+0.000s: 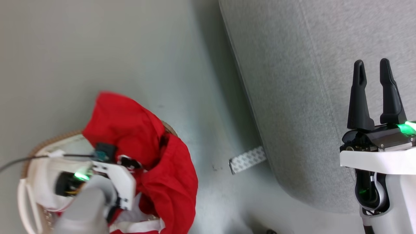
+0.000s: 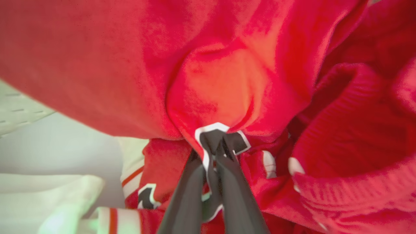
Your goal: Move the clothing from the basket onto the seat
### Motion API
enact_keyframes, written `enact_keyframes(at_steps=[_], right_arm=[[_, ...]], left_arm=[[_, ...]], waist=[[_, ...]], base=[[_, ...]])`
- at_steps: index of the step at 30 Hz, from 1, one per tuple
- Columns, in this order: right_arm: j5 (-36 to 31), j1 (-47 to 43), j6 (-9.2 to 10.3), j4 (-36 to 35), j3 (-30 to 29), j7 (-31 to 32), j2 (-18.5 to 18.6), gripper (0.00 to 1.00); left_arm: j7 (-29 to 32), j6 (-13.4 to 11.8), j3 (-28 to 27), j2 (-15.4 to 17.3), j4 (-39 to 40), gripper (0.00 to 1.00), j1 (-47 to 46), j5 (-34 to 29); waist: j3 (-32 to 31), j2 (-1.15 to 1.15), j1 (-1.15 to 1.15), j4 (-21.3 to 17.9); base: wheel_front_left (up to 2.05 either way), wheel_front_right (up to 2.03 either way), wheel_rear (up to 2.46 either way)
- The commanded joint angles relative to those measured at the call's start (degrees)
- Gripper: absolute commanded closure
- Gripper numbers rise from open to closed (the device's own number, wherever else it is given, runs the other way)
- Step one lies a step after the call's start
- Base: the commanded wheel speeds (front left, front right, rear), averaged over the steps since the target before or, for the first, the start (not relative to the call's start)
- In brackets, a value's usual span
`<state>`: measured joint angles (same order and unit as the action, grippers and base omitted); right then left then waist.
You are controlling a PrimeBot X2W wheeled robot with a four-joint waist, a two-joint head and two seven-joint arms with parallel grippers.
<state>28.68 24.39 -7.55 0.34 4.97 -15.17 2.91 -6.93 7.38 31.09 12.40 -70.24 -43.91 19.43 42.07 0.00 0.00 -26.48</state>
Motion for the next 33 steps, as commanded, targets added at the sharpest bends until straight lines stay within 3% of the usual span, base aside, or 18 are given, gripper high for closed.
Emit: enact_keyframes(at_steps=[1,8,16,22,33], right_arm=[[-0.8,-0.2,0.12,0.5,-0.6,0.0,0.0,0.0],[-4.7,-2.0,0.12,1.7,-0.5,0.0,0.1,0.0],[-7.8,-5.6,0.12,3.4,-0.6,0.0,0.1,0.0],[-8.5,-9.2,0.12,4.5,-0.3,0.0,0.7,0.0],[-7.8,-14.0,0.12,5.2,1.2,0.0,1.9,0.0]], left_arm=[[-0.8,0.1,0.7,-1.2,-0.1,1.0,1.5,1.3],[-5.0,0.1,3.0,-5.4,1.9,1.0,5.8,6.2],[-7.9,0.1,6.0,-7.2,7.9,1.0,10.5,12.4],[-8.2,0.1,6.1,-5.8,17.8,1.0,14.7,15.2],[-8.2,0.0,2.1,-5.2,36.1,1.0,18.4,10.9]], waist=[[-4.3,0.0,0.0,1.8],[-15.7,0.0,0.0,6.4],[-25.3,0.0,0.0,11.9],[-32.6,0.0,0.0,16.2],[-40.0,0.0,0.0,21.4]], base=[[0.0,0.0,0.0],[0.0,0.0,0.0],[0.0,0.0,0.0],[0.0,0.0,0.0],[0.0,0.0,0.0]])
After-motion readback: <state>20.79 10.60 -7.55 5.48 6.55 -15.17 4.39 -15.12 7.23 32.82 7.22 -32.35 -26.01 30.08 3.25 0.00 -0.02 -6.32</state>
